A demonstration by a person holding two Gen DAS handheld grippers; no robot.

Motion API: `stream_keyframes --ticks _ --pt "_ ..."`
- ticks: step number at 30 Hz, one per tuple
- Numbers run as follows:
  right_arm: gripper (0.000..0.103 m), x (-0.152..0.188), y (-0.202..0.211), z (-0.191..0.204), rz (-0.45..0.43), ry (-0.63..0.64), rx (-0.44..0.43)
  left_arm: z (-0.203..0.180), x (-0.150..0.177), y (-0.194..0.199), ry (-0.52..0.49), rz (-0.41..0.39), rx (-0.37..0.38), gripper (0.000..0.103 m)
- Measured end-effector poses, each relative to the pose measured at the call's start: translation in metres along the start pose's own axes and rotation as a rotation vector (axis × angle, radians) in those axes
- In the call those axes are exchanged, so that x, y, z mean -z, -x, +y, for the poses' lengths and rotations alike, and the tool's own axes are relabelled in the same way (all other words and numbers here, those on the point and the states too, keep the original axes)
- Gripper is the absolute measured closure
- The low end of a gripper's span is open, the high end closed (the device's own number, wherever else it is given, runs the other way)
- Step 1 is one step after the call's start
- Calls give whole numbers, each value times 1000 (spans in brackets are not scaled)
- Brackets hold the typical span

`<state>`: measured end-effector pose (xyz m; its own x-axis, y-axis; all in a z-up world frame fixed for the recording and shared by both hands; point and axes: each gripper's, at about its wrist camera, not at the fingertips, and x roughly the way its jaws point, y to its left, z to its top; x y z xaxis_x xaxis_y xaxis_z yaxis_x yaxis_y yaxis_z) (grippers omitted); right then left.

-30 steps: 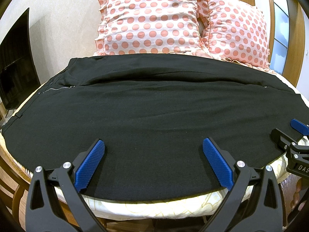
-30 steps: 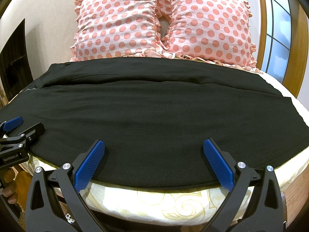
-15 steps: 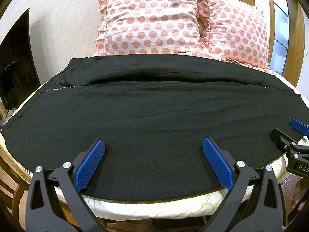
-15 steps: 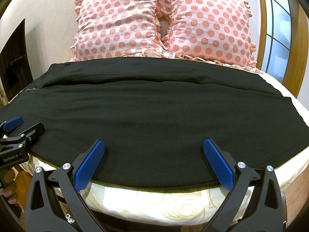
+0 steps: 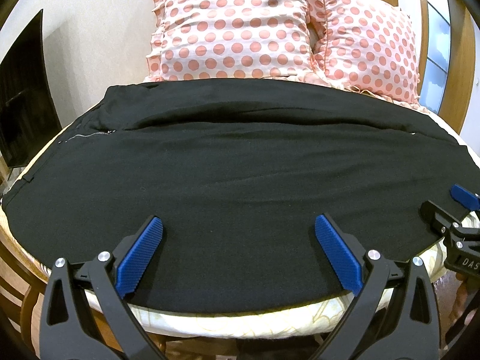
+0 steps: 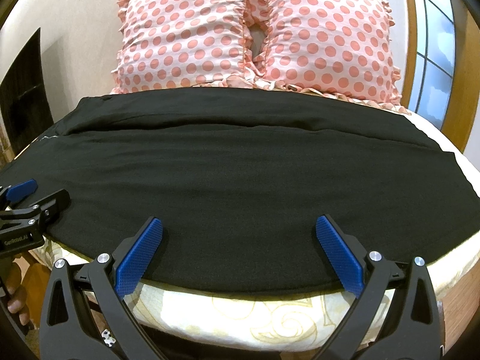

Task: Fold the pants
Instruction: 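Grasp the black trousers' edge with both grippers and lift it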

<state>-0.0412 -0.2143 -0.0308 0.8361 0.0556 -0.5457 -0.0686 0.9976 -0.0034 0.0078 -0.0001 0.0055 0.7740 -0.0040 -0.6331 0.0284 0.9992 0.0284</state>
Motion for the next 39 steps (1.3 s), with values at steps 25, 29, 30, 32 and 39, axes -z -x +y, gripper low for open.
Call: stream_keyframes --ticks 25,29,30,32,39 --pt "19 -191 -142 -264 240 -573 393 0 -93 -36 -58 -53 -141 2" --pt "31 -208 -196 -298 314 -669 488 8 -93 -54 -22 3 -107 2" --pt "32 -210 -207 -303 330 -692 504 10 -93 -58 -10 25 -90 2" --pt "34 -215 -225 -309 350 -720 538 14 -92 -61 9 42 -65 2" --pt "43 -219 -248 -301 367 -594 678 28 -92 -75 91 113 19 2"
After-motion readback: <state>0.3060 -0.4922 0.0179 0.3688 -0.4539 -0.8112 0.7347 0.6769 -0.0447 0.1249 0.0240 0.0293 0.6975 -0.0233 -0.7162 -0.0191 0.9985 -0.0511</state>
